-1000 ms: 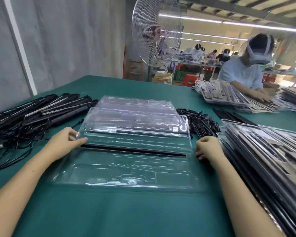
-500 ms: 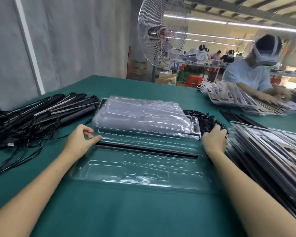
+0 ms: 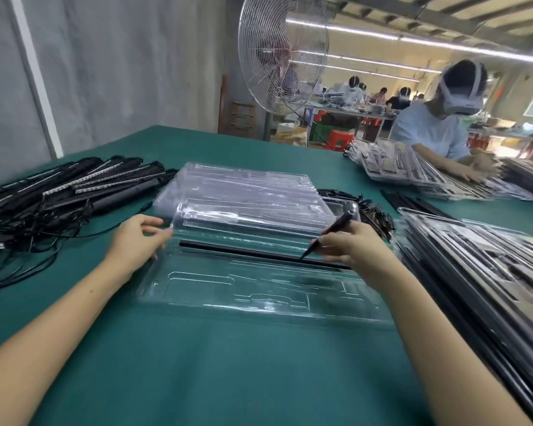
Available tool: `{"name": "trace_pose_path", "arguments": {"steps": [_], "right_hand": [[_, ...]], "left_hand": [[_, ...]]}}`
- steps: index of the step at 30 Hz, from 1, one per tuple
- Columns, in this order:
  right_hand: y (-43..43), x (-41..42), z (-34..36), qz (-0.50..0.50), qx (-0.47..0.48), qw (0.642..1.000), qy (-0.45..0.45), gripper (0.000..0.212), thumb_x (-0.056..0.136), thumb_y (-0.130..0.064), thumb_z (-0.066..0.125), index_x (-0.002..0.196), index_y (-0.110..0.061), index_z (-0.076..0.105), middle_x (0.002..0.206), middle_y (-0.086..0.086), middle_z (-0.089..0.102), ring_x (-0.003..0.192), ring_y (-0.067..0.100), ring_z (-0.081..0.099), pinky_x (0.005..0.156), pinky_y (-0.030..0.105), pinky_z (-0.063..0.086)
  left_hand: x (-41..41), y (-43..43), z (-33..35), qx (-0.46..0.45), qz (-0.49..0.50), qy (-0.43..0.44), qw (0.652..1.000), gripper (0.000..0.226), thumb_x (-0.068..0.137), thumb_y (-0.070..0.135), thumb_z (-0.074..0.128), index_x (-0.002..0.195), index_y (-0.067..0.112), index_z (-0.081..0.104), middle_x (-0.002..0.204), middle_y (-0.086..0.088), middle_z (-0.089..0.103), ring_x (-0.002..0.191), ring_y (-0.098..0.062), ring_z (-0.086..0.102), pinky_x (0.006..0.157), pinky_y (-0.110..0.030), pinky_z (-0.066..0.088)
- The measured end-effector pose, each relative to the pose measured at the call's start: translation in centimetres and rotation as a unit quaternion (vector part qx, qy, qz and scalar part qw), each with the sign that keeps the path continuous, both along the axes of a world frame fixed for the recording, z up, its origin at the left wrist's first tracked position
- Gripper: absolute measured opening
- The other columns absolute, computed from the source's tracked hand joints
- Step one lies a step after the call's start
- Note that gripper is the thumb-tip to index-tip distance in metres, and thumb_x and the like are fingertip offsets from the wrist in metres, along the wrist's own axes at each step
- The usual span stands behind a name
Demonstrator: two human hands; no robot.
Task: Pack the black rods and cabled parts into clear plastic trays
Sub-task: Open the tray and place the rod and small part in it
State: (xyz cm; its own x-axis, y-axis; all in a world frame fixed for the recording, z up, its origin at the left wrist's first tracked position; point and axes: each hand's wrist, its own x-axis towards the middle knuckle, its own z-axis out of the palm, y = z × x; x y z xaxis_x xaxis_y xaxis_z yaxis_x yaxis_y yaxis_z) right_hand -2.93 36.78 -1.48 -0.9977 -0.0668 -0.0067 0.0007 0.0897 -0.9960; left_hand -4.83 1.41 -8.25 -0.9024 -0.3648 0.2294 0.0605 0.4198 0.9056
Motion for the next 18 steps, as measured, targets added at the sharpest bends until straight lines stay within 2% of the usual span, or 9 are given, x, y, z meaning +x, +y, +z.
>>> {"name": "trace_pose_path", "arguments": {"steps": [2, 5, 7, 9, 13, 16, 18], "right_hand": [[-0.4, 1.0, -0.3, 0.041, 0.04, 0.998, -0.013, 0.011, 0.079, 0.013, 0.063, 0.082, 0.003, 0.058, 0.075, 0.015, 0.066, 0.063, 0.02, 0.069, 0.057, 0.024, 0.057], [-1.0, 1.7, -1.1, 0.059, 0.07, 0.996, -0.019, 0.015, 0.075, 0.017, 0.064, 0.076, 0.003, 0.06, 0.072, 0.019, 0.064, 0.059, 0.021, 0.066, 0.057, 0.024, 0.057], [-1.1, 1.9, -1.4, 0.062, 0.08, 0.994, -0.028, 0.017, 0.073, 0.017, 0.066, 0.08, 0.002, 0.061, 0.073, 0.017, 0.064, 0.061, 0.022, 0.064, 0.059, 0.024, 0.057], [-1.0, 1.9, -1.5, 0.087, 0.086, 0.991, -0.052, 0.019, 0.074, 0.013, 0.069, 0.086, 0.0, 0.062, 0.076, 0.014, 0.065, 0.063, 0.019, 0.063, 0.061, 0.022, 0.057], [0.1, 2.1, -0.8, 0.119, 0.141, 0.979, -0.09, 0.019, 0.077, -0.012, 0.076, 0.093, -0.007, 0.068, 0.073, 0.0, 0.064, 0.06, 0.009, 0.055, 0.052, 0.016, 0.047], [1.2, 2.3, 0.2, 0.082, 0.233, 0.966, -0.076, 0.027, 0.074, -0.034, 0.077, 0.094, -0.016, 0.071, 0.081, -0.003, 0.067, 0.064, 0.01, 0.052, 0.048, 0.018, 0.042], [1.8, 2.3, 0.4, 0.04, 0.312, 0.948, -0.051, 0.035, 0.074, -0.041, 0.075, 0.098, -0.017, 0.068, 0.089, -0.002, 0.069, 0.064, 0.01, 0.055, 0.045, 0.017, 0.041]], "left_hand": [[0.0, -0.1, 0.0, 0.038, -0.015, -0.012, 0.999, 0.021, 0.086, 0.005, 0.065, 0.105, 0.006, 0.055, 0.077, -0.007, 0.063, 0.062, -0.02, 0.06, 0.041, -0.021, 0.047], [0.1, -0.1, 0.1, 0.03, -0.019, -0.024, 0.999, 0.016, 0.086, 0.0, 0.062, 0.099, 0.007, 0.056, 0.077, -0.009, 0.063, 0.065, -0.022, 0.061, 0.04, -0.02, 0.049], [0.2, -0.1, 0.2, 0.024, -0.017, -0.028, 0.999, 0.012, 0.087, -0.001, 0.06, 0.092, 0.009, 0.057, 0.074, -0.01, 0.063, 0.064, -0.025, 0.061, 0.039, -0.02, 0.049], [0.3, -0.1, 0.2, 0.017, -0.017, -0.033, 0.999, 0.015, 0.087, -0.003, 0.058, 0.084, 0.012, 0.057, 0.072, -0.011, 0.063, 0.063, -0.029, 0.06, 0.044, -0.026, 0.051], [0.4, -0.1, 0.4, 0.008, -0.025, -0.038, 0.999, 0.017, 0.088, -0.003, 0.058, 0.08, 0.012, 0.059, 0.073, -0.013, 0.063, 0.063, -0.029, 0.061, 0.045, -0.028, 0.052], [0.4, -0.1, 0.4, 0.002, -0.028, -0.04, 0.999, 0.017, 0.088, -0.004, 0.057, 0.08, 0.011, 0.06, 0.072, -0.012, 0.064, 0.064, -0.03, 0.061, 0.051, -0.031, 0.051], [0.4, -0.1, 0.4, -0.001, -0.029, -0.042, 0.999, 0.019, 0.088, -0.004, 0.056, 0.078, 0.011, 0.06, 0.071, -0.011, 0.064, 0.063, -0.029, 0.061, 0.048, -0.028, 0.051]]}}
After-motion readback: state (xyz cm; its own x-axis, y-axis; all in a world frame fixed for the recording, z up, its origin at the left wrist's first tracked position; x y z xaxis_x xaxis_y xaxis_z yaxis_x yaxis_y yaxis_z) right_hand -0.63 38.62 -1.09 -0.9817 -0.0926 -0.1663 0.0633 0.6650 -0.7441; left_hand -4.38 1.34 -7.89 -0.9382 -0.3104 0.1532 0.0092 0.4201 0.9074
